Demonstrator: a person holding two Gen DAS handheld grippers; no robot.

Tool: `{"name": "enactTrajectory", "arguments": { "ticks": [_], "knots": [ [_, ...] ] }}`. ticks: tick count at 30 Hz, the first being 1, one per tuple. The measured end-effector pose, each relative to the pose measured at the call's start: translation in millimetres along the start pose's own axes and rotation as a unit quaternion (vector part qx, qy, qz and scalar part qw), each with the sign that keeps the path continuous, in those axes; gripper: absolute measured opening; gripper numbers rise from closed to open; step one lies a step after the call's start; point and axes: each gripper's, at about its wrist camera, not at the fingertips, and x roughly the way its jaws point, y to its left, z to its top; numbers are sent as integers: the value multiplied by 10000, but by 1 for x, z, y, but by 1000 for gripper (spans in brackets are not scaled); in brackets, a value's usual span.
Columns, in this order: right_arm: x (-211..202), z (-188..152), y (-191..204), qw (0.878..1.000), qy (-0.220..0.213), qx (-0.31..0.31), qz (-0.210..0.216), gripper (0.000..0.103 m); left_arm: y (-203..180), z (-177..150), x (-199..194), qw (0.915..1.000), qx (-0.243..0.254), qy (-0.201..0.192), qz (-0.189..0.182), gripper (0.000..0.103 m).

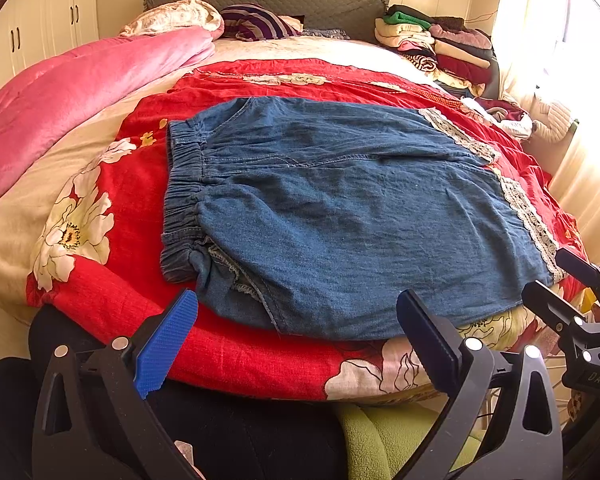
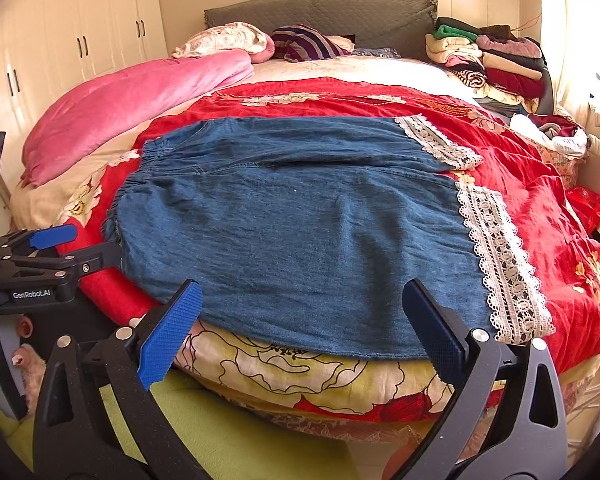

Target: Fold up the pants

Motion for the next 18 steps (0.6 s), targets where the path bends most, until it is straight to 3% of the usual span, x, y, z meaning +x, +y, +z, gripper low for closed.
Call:
{"name": "enactTrajectory", "arguments": {
  "ticks": [18],
  "knots": [
    [2, 0, 0, 10000, 31, 14, -19, 95, -1, 0, 0, 10000, 2, -5, 7, 99]
  ]
}}
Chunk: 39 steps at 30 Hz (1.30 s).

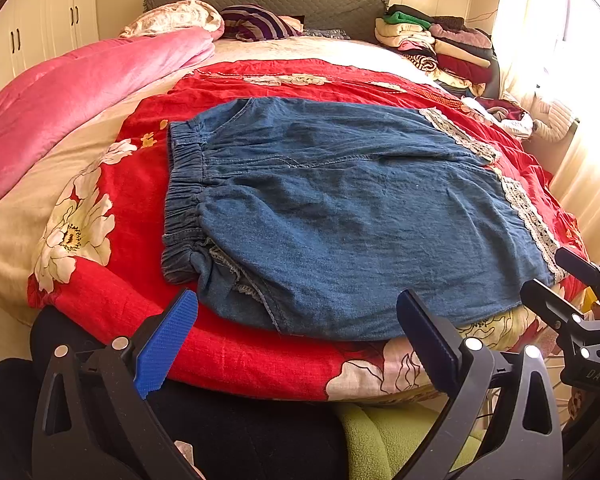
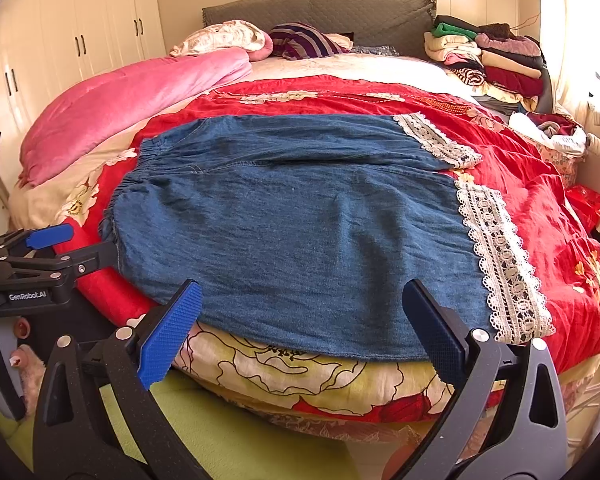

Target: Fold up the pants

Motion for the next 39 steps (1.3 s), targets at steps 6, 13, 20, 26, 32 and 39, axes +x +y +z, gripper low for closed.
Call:
{"name": "enactTrajectory", "arguments": {
  "ticks": [6, 13, 20, 26, 32, 39],
  "knots": [
    [1, 2, -1, 10000, 2, -1, -40, 95, 0, 1, -1, 10000, 4, 15, -6, 99],
    [7, 21, -6, 9999, -70, -122, -63, 95, 18, 17, 4, 9999, -145, 36, -66, 99],
    [28, 65, -5, 9989, -215, -426, -34, 95, 47, 47, 22, 9993, -324, 68, 167, 99],
    [70, 106, -4, 9987, -41, -467, 210, 95, 76, 73, 50, 9982, -502, 264, 201, 99],
    [111, 146, 14, 9964, -30, -820, 226, 95, 115, 106, 76, 9956, -802, 240, 411, 99],
    [158, 185, 35, 9925, 97, -1165, 367, 95, 145, 139, 108, 9939, -933, 371, 464, 99]
  ]
}}
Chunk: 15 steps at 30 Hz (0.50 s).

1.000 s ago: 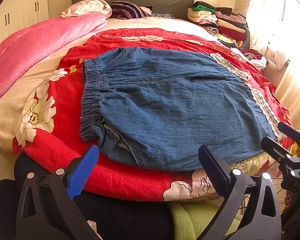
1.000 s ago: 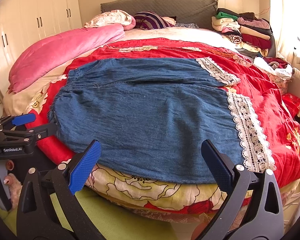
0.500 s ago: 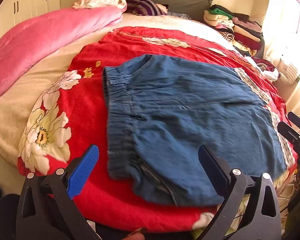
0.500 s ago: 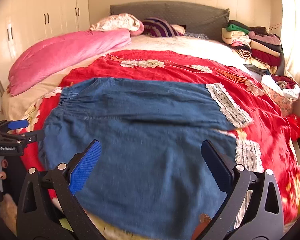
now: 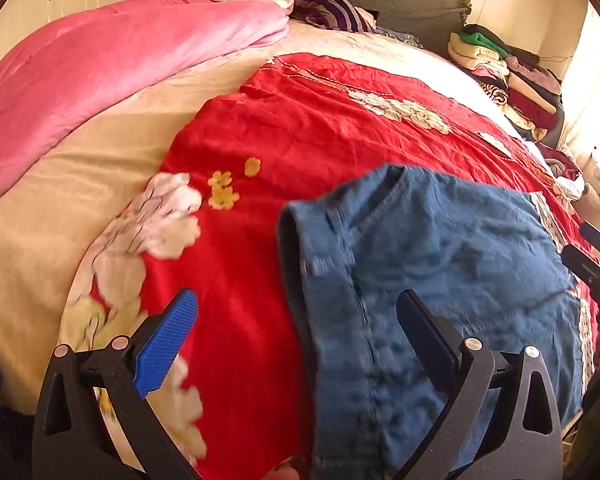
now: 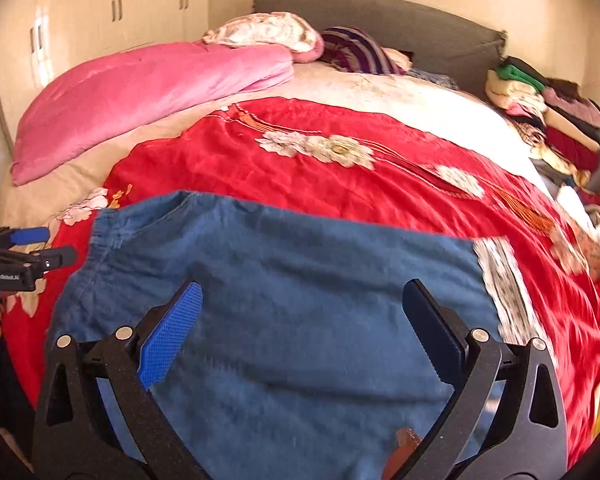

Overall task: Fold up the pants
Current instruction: 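Grasp the elastic waistband with the left tool while the right tool grasps the denim beside it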

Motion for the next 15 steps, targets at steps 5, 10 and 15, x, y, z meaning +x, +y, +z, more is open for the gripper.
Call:
{"name": "enactTrajectory", "arguments": {
  "ticks": [5, 10, 15],
  "knots": [
    [44, 24, -2, 9990, 331, -97, 271, 95, 1, 21, 23, 9998, 125, 128, 4, 99],
    [93, 44, -2, 9951, 706, -408, 553, 95, -4, 34, 55, 9988, 348, 345, -60, 99],
    [123, 57, 1, 9923, 797, -751, 585, 95, 3, 37, 76, 9988, 255, 284, -317, 89]
  ]
}}
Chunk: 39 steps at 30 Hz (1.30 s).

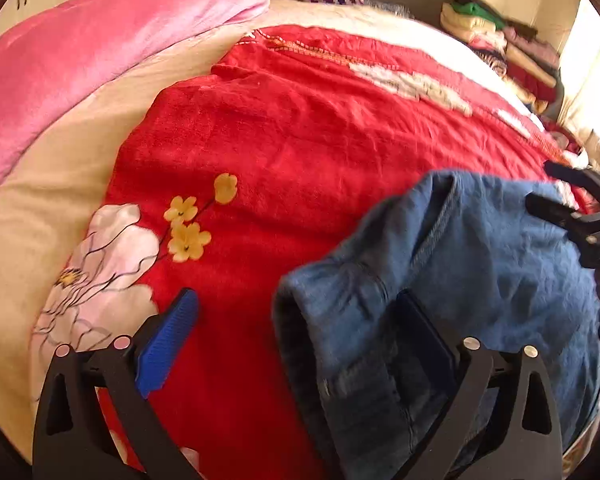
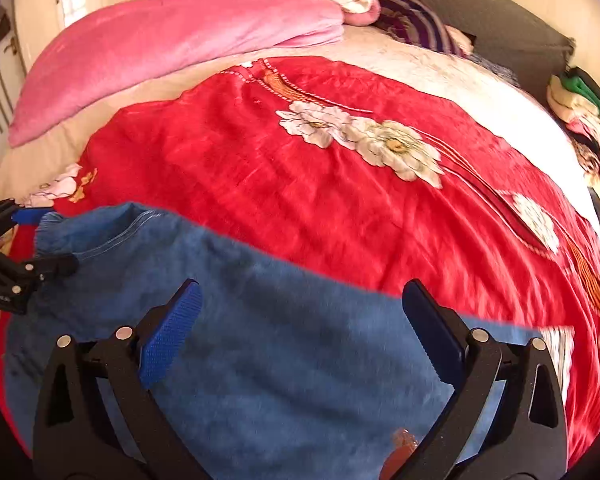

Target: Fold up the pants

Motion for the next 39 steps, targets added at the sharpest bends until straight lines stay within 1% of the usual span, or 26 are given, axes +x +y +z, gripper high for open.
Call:
{"name": "enactTrajectory", "arguments": {
  "ticks": [1, 2, 4, 7, 10, 11, 12, 13, 14, 16, 17, 18, 19, 21, 23, 26, 28, 30, 31, 33, 35, 37, 39],
  "knots": [
    [3, 2, 0, 10000, 19, -44, 50, 95, 3, 1, 1, 9998, -59, -77, -180, 68],
    [7, 6, 4, 9997, 62, -171, 166, 95, 5, 3, 1, 9996, -67, -109, -269, 61],
    [11, 9, 9, 9990, 68, -371, 222, 95, 2, 6, 1, 9990, 136, -198, -368, 38],
    [19, 14, 22, 9964, 181, -775, 302, 95, -6, 7, -5, 9980, 420, -353, -318, 36],
    [27, 18, 34, 9925, 201, -1197, 117, 95, -6, 8, -18, 9965, 489, -566, -380, 36],
    [29, 19, 40, 9901, 196, -1380, 135, 94, -6, 10, -24, 9958, 536, -647, -364, 36],
    [30, 19, 43, 9883, 194, -1501, 181, 90, -5, 11, -27, 9953, 559, -709, -337, 36],
    [32, 20, 48, 9860, 182, -1649, 183, 79, -5, 13, -29, 9950, 572, -762, -303, 36],
    [33, 20, 51, 9843, 202, -1737, 236, 71, -3, 14, -31, 9948, 584, -777, -302, 35],
    [36, 20, 57, 9820, 321, -1783, 527, 28, -3, 16, -30, 9946, 617, -791, -283, 35],
    [36, 19, 61, 9805, 375, -1798, 706, 18, -5, 16, -29, 9941, 678, -810, -234, 35],
    [33, 18, 64, 9798, 341, -1808, 782, 9, -6, 15, -29, 9938, 712, -823, -211, 35],
    [27, 17, 65, 9808, 210, -1796, 733, 6, -8, 13, -29, 9932, 773, -849, -170, 35],
    [14, 15, 62, 9839, -16, -1639, 716, 5, -6, 10, -32, 9924, 800, -913, -218, 36],
    [-7, 12, 54, 9868, -320, -1356, 825, 5, -6, 6, -37, 9913, 838, -988, -240, 36],
    [-39, 4, 47, 9871, -691, -1143, 880, 5, -14, -1, -54, 9873, 1000, -1183, -352, 36],
    [-66, -8, 45, 9863, -941, -1020, 889, 5, -21, -7, -65, 9846, 1116, -1289, -396, 36],
    [-84, -19, 43, 9856, -1092, -906, 925, 5, -29, -19, -82, 9809, 1253, -1404, -493, 36],
    [-100, -30, 44, 9843, -1213, -851, 959, 5, -34, -28, -93, 9781, 1359, -1475, -557, 36],
    [-118, -47, 46, 9825, -1303, -877, 1000, 5, -39, -42, -105, 9746, 1504, -1532, -630, 36],
    [-134, -65, 52, 9810, -1335, -950, 1035, 5, -45, -60, -116, 9724, 1635, -1505, -712, 36],
    [-147, -84, 60, 9796, -1374, -1022, 1048, 5, -47, -76, -122, 9711, 1702, -1412, -895, 36],
    [-159, -104, 67, 9787, -1376, -1004, 1144, 5, -45, -90, -125, 9720, 1676, -1249, -1075, 36]
  ]
}}
